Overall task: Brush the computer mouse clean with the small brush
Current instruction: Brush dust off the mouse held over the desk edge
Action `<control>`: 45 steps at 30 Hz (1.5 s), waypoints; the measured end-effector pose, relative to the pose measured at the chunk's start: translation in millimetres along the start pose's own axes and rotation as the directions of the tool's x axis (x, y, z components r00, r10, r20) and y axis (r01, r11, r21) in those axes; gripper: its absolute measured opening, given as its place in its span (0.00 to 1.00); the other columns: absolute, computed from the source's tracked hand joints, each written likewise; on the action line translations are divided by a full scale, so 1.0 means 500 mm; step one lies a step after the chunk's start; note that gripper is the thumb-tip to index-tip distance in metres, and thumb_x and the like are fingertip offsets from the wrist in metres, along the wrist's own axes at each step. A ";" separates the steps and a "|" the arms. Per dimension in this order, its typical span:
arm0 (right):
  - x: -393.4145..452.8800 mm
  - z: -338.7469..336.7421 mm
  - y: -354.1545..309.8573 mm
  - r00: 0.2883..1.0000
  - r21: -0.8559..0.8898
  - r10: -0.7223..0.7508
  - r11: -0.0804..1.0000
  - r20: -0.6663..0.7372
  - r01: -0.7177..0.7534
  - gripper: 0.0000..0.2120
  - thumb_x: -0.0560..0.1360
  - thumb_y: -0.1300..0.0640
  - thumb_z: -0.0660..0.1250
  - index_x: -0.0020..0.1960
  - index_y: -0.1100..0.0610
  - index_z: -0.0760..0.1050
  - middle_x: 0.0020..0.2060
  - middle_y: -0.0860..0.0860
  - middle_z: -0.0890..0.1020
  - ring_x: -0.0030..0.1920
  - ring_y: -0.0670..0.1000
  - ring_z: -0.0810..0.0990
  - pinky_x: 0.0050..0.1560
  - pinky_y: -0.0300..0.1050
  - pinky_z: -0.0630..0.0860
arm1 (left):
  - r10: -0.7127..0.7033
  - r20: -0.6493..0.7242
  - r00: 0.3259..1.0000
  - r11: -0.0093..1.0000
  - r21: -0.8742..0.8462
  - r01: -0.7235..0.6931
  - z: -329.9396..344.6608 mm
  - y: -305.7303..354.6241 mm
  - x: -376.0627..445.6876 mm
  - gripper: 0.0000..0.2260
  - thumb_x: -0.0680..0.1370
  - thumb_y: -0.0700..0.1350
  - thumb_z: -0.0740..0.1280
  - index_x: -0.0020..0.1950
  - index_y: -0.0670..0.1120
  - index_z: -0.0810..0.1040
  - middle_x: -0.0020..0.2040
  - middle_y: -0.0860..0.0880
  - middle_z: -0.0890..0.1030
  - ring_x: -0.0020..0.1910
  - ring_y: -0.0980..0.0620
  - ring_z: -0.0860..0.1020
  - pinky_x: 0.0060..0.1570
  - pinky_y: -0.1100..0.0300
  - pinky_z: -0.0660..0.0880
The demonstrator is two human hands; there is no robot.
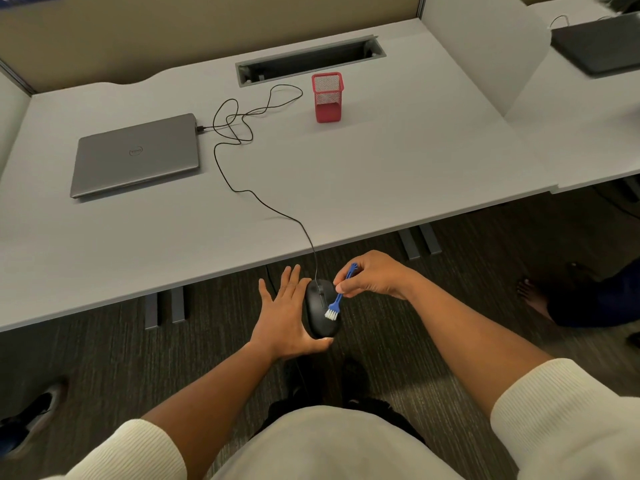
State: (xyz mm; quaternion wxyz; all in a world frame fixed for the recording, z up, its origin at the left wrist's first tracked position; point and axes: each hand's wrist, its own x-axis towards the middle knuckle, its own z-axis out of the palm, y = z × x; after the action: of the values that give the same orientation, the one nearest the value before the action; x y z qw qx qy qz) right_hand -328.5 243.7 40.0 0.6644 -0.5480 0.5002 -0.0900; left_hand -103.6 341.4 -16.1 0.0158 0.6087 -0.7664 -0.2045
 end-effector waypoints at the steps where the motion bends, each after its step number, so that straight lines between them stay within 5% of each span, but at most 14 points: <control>1: 0.001 -0.002 0.004 0.998 -0.048 -0.007 0.999 -0.056 0.005 0.06 0.71 0.64 0.76 0.47 0.57 0.84 0.41 0.54 0.87 0.43 0.48 0.87 0.44 0.38 0.82 | -0.002 0.001 1.000 1.000 0.008 0.002 0.001 -0.003 -0.001 0.58 0.62 0.81 0.62 0.81 0.47 0.53 0.83 0.45 0.45 0.80 0.48 0.36 0.73 0.33 0.30; 4: 0.000 -0.018 0.011 0.987 -0.082 -0.032 0.996 -0.160 0.019 0.06 0.72 0.63 0.76 0.48 0.56 0.84 0.43 0.53 0.87 0.43 0.47 0.87 0.48 0.40 0.83 | -0.010 -0.008 1.000 1.000 0.007 0.010 0.004 -0.009 -0.003 0.57 0.62 0.81 0.63 0.81 0.48 0.54 0.83 0.46 0.45 0.80 0.49 0.36 0.72 0.35 0.29; 9: -0.005 -0.018 -0.001 0.999 0.097 -0.035 0.995 -0.030 0.038 0.07 0.69 0.64 0.77 0.47 0.59 0.85 0.43 0.54 0.87 0.47 0.50 0.87 0.45 0.39 0.82 | -0.001 -0.001 1.000 1.000 0.004 0.001 0.006 -0.004 -0.002 0.57 0.62 0.81 0.63 0.81 0.48 0.53 0.83 0.46 0.45 0.80 0.49 0.36 0.72 0.34 0.30; 15: 0.007 -0.014 0.010 0.986 -0.124 -0.020 0.992 -0.164 -0.001 0.05 0.72 0.62 0.75 0.45 0.54 0.84 0.37 0.49 0.87 0.40 0.45 0.86 0.44 0.37 0.83 | 0.004 0.016 1.000 1.000 0.027 -0.005 0.001 -0.003 -0.003 0.58 0.62 0.81 0.62 0.81 0.48 0.52 0.83 0.46 0.43 0.80 0.49 0.35 0.72 0.33 0.30; 22: -0.003 -0.019 -0.006 0.991 0.160 -0.041 0.985 -0.125 0.061 0.06 0.70 0.63 0.77 0.46 0.56 0.85 0.43 0.52 0.88 0.47 0.49 0.87 0.43 0.36 0.81 | -0.001 0.024 1.000 1.000 0.027 0.001 0.000 -0.002 0.001 0.58 0.62 0.81 0.61 0.81 0.49 0.51 0.83 0.47 0.42 0.80 0.50 0.34 0.72 0.34 0.29; 29: 0.012 -0.015 -0.005 0.952 0.040 -0.006 0.999 -0.305 0.019 0.06 0.73 0.63 0.75 0.48 0.56 0.84 0.44 0.53 0.86 0.45 0.47 0.86 0.44 0.36 0.81 | 0.015 0.002 1.000 1.000 0.020 -0.015 -0.003 -0.001 0.001 0.57 0.62 0.81 0.62 0.81 0.48 0.53 0.83 0.46 0.44 0.80 0.49 0.36 0.72 0.33 0.30; 34: 0.011 -0.018 -0.012 0.975 0.196 0.008 0.980 -0.223 0.037 0.07 0.71 0.64 0.76 0.48 0.59 0.85 0.46 0.56 0.87 0.48 0.51 0.87 0.50 0.43 0.83 | 0.013 0.003 1.000 0.999 0.038 -0.013 0.001 -0.003 0.001 0.57 0.62 0.81 0.62 0.81 0.48 0.52 0.83 0.46 0.44 0.80 0.49 0.35 0.73 0.33 0.30; 40: 0.026 -0.015 -0.007 0.944 0.057 0.037 0.998 -0.329 -0.020 0.06 0.73 0.64 0.74 0.49 0.57 0.84 0.46 0.54 0.85 0.47 0.48 0.85 0.45 0.37 0.82 | 0.024 0.002 1.000 0.999 0.026 -0.024 -0.004 -0.003 0.007 0.57 0.63 0.80 0.63 0.81 0.48 0.52 0.83 0.46 0.44 0.80 0.49 0.36 0.73 0.33 0.30; 45: 0.032 -0.029 -0.018 0.962 0.256 0.043 0.966 -0.270 0.028 0.08 0.71 0.64 0.76 0.50 0.60 0.84 0.48 0.56 0.86 0.48 0.51 0.86 0.45 0.38 0.82 | 0.026 -0.006 1.000 0.999 0.021 -0.026 -0.008 -0.002 0.013 0.57 0.62 0.80 0.63 0.81 0.48 0.53 0.83 0.46 0.45 0.80 0.50 0.35 0.73 0.32 0.31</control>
State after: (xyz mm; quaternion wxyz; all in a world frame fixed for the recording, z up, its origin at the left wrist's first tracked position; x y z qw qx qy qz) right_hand -328.0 220.4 39.7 0.6548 -0.4375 0.5732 -0.2264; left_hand -103.3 333.9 -14.5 0.0146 0.5994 -0.7764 -0.1941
